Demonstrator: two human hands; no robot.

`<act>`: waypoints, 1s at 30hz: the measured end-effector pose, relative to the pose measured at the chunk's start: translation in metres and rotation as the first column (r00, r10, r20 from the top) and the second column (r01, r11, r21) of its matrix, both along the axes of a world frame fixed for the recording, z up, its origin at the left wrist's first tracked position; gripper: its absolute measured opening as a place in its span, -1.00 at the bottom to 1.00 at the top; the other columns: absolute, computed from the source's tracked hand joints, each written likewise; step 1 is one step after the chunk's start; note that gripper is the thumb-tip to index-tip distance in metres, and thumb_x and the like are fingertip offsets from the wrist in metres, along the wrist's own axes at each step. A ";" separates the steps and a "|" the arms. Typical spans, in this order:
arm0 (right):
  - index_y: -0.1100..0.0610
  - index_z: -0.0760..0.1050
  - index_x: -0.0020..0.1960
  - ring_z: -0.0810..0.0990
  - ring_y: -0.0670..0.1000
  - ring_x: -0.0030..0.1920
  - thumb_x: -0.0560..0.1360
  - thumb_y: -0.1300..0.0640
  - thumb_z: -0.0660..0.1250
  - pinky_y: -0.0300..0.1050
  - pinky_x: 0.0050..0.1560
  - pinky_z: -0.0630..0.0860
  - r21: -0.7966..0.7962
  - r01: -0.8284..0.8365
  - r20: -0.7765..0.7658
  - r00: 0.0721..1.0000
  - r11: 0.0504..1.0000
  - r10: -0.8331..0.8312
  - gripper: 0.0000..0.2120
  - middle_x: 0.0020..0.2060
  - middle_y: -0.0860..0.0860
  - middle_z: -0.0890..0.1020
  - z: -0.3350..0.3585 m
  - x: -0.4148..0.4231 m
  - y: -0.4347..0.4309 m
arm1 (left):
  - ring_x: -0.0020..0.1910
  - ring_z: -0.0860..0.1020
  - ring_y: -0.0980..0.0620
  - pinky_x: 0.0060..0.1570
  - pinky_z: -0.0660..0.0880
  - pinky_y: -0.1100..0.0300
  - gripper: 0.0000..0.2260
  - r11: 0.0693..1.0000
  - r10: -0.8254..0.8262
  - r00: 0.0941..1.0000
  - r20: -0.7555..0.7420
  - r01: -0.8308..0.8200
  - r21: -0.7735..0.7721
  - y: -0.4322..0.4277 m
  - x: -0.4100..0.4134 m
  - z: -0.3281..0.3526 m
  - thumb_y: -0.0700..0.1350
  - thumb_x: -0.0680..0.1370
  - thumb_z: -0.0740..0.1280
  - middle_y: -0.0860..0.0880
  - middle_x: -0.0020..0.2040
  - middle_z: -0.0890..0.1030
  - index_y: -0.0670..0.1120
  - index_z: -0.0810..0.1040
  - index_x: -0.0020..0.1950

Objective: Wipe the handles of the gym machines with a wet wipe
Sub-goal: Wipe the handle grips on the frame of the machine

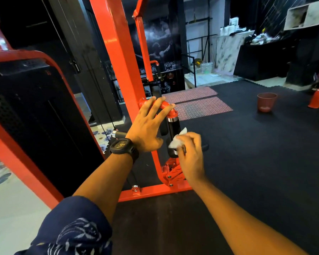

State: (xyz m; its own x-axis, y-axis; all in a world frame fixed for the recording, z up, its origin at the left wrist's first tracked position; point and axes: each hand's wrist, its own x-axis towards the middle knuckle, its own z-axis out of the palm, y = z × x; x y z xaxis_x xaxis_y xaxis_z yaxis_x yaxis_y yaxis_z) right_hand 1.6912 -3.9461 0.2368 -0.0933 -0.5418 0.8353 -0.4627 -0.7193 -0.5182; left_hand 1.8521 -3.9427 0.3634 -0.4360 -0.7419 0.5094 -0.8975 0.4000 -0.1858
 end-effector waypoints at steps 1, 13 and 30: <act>0.23 0.56 0.11 0.52 -0.12 0.11 0.56 0.32 0.34 -0.28 0.18 0.47 0.031 -0.008 0.130 0.992 0.999 0.004 -0.86 0.10 0.06 0.51 -0.001 0.003 0.001 | 0.58 0.02 -0.27 0.50 0.16 -0.23 -0.03 1.000 0.000 1.000 -0.003 0.000 -0.003 0.000 -0.001 -0.001 -0.05 0.19 0.37 -0.12 0.60 0.13 0.01 0.15 0.61; 0.19 0.62 0.24 0.63 -0.11 0.16 0.57 0.40 0.26 -0.16 0.26 0.52 0.314 -0.226 0.362 0.926 0.922 0.104 -0.68 0.12 0.02 0.69 0.016 0.005 -0.014 | 0.59 -0.02 -0.24 0.52 0.02 -0.12 0.01 0.999 0.033 0.999 -0.002 -0.033 -0.026 -0.003 -0.002 -0.004 -0.05 0.19 0.46 -0.11 0.61 0.11 0.01 0.15 0.61; 0.09 0.62 0.12 0.69 -0.05 -0.03 0.65 0.17 0.24 -0.01 0.00 0.62 0.413 -0.536 0.465 0.819 0.736 0.336 -0.81 -0.04 0.03 0.72 0.042 -0.005 -0.046 | 0.57 0.04 -0.28 0.52 0.05 -0.13 -0.05 0.998 0.004 0.999 -0.044 -0.007 -0.069 -0.004 -0.004 -0.007 -0.04 0.17 0.36 -0.16 0.58 0.16 -0.03 0.19 0.58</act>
State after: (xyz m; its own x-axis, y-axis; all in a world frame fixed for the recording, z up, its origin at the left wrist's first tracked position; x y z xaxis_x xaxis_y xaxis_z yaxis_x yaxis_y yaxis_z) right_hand 1.6862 -3.9922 0.2784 0.0439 -0.9210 0.3870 0.1120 -0.3804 -0.9180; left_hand 1.8477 -3.9463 0.3564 -0.4080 -0.7067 0.5780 -0.9077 0.3821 -0.1736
